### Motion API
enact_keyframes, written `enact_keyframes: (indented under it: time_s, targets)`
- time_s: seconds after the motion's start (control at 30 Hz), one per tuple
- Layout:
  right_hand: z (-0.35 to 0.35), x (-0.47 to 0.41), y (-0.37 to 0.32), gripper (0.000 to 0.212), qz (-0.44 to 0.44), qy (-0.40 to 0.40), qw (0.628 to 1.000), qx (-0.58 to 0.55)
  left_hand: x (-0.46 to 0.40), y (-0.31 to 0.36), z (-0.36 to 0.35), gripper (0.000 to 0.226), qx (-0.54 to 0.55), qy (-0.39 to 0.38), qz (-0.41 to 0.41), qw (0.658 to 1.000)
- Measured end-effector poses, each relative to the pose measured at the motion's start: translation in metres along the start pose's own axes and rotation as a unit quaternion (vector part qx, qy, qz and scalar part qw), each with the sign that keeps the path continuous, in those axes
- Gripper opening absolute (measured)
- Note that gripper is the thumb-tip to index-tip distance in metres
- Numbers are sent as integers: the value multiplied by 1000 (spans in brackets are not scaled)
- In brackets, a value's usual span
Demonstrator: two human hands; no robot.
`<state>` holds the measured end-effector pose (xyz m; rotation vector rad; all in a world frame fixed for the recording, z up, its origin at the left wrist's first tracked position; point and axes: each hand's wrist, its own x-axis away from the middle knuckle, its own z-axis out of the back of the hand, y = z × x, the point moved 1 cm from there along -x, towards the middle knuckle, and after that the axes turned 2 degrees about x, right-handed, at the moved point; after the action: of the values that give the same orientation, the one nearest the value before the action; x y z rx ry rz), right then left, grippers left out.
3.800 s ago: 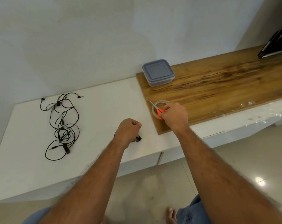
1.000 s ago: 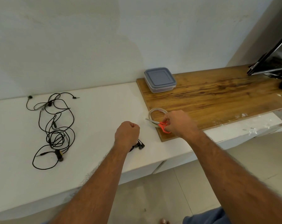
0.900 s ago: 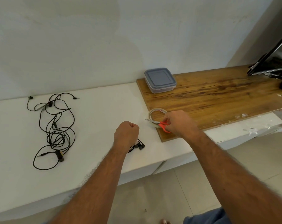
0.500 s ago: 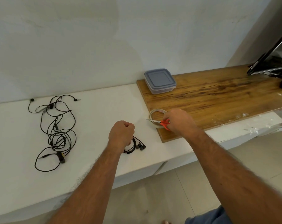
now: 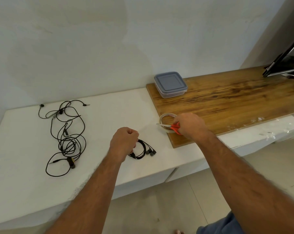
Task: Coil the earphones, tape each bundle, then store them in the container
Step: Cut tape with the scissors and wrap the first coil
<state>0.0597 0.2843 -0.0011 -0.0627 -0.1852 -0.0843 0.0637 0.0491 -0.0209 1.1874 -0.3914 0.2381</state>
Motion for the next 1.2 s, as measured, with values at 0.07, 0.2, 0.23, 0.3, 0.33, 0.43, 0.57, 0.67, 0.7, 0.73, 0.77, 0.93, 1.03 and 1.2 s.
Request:
enact_keyframes:
  time_s: [0.07,0.2,0.23,0.3,0.33,0.43,0.57,0.67,0.7,0.73,0.77,0.93,1.03,1.2]
  targets:
    - [1,0,0,13,-3,-6,1000,-3,0,-1,2,12,-2,2,-3,1000]
    - [4,-1,-1,20,-6,-12,1000,-7,0,-1,4,13,-12,4,-5,1000]
    - [5,-2,-1,26,-11,-15,1000,-11,1,0,5,13,-12,2,-3,1000]
    - [10,-1,-1,35,-23,-8,999,-22,2,2,5,13,-13,-5,-1,1000]
    - [12,0,-3,37,-22,6,999,-38,3,4,6,13,-15,-13,-1,1000]
    - [18,6,-19,30,38,41,983,-175,10,11,7,13,-26,-55,-9,998]
    - [20,19,-50,45,148,-60,938,-308,20,23,13,11,-61,-134,-36,988]
    - [19,25,-63,42,182,-134,913,-339,26,27,18,10,-83,-164,-49,982]
    - [19,27,-65,35,178,-148,902,-365,26,27,20,10,-90,-160,-53,982]
    - [19,27,-67,27,169,-151,892,-390,27,26,23,10,-96,-151,-55,982]
    - [19,28,-69,19,158,-142,888,-407,27,25,26,10,-100,-140,-54,984]
    - [17,22,-77,7,138,-106,898,-403,25,16,32,8,-70,-96,-44,992]
    - [14,19,-81,5,126,-94,908,-389,24,11,31,7,-30,-68,-33,997]
    - [12,18,-81,6,104,-57,931,-345,17,0,29,12,115,-76,47,989]
